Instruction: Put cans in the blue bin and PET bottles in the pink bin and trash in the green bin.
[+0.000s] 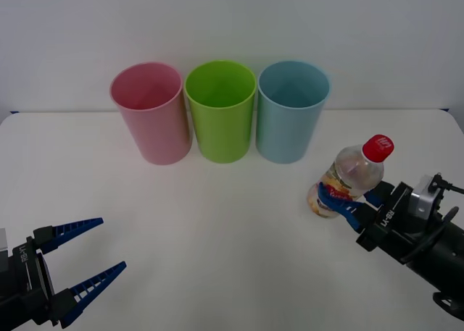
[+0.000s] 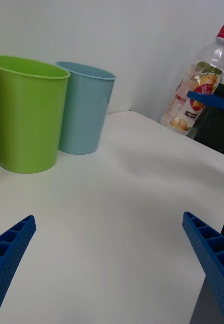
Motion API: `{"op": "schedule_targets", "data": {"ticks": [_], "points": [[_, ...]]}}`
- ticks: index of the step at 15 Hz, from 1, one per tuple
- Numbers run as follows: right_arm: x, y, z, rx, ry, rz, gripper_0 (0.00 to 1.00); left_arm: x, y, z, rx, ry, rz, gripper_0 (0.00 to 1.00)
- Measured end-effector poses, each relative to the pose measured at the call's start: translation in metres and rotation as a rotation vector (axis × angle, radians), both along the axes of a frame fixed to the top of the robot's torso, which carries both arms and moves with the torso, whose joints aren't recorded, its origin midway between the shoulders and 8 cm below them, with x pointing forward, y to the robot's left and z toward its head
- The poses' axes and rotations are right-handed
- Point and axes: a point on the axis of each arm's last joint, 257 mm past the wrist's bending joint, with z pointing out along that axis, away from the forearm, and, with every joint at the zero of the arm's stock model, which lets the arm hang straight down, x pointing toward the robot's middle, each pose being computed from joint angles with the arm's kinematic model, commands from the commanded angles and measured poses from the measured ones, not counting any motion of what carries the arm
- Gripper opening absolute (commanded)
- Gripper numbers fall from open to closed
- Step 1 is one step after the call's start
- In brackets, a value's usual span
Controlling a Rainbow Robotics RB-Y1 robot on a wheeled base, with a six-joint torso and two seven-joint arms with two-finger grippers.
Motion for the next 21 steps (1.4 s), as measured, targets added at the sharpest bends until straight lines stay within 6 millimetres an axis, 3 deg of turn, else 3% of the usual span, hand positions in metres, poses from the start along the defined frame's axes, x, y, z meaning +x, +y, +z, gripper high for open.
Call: {"op": "schedule_targets", "data": {"ticks": [5, 9, 15, 21], "points": [[-0.010, 0.022, 0.070, 0.071, -0.051, 0.073, 0.00, 0.000, 0.000, 0.000, 0.000, 0.000, 0.000, 1.00], [0.007, 0.046, 0.107, 0.098, -0.098, 0.082, 0.00, 0.000, 0.000, 0.000, 0.000, 0.000, 0.000, 1.00], [0.041, 0.104, 0.140, 0.157, -0.086, 0.104, 0.00, 0.000, 0.000, 0.000, 0.000, 0.000, 0.000, 1.00], [0.102, 0.178, 0.150, 0.170, -0.064, 0.123, 0.00, 0.000, 0.000, 0.000, 0.000, 0.000, 0.000, 1.00]]}}
